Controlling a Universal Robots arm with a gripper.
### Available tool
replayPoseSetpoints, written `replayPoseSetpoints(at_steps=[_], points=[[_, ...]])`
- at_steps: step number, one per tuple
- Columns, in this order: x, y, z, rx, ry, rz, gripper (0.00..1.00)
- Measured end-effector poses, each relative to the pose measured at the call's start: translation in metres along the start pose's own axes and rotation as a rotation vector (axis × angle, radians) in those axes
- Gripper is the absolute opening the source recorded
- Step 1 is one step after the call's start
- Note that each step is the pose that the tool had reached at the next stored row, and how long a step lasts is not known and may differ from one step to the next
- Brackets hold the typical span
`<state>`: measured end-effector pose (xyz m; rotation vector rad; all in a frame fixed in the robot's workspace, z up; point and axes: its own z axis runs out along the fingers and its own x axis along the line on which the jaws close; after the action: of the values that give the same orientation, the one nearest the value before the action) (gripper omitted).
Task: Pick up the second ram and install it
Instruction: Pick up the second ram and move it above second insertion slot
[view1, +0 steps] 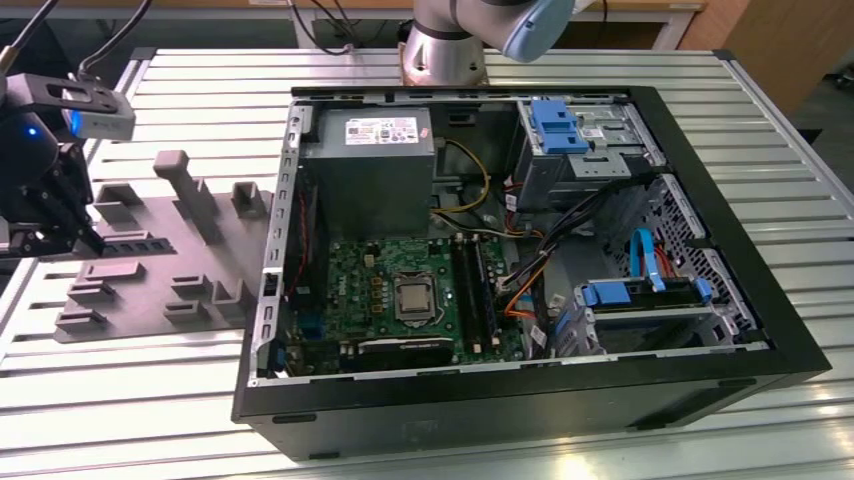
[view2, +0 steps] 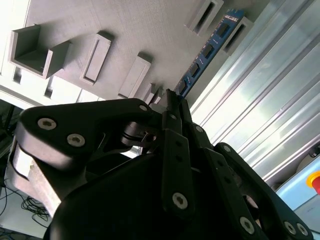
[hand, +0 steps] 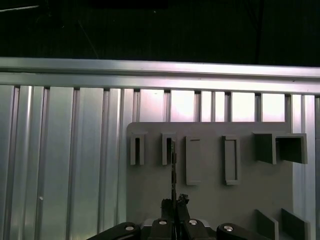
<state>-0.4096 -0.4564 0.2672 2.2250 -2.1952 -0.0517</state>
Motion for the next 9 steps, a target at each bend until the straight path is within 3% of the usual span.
replayPoseSetpoints(at_steps=[9], points=[[0.0, 0.0001, -0.0032, -0.0001, 0.0002, 0.0, 0.14]])
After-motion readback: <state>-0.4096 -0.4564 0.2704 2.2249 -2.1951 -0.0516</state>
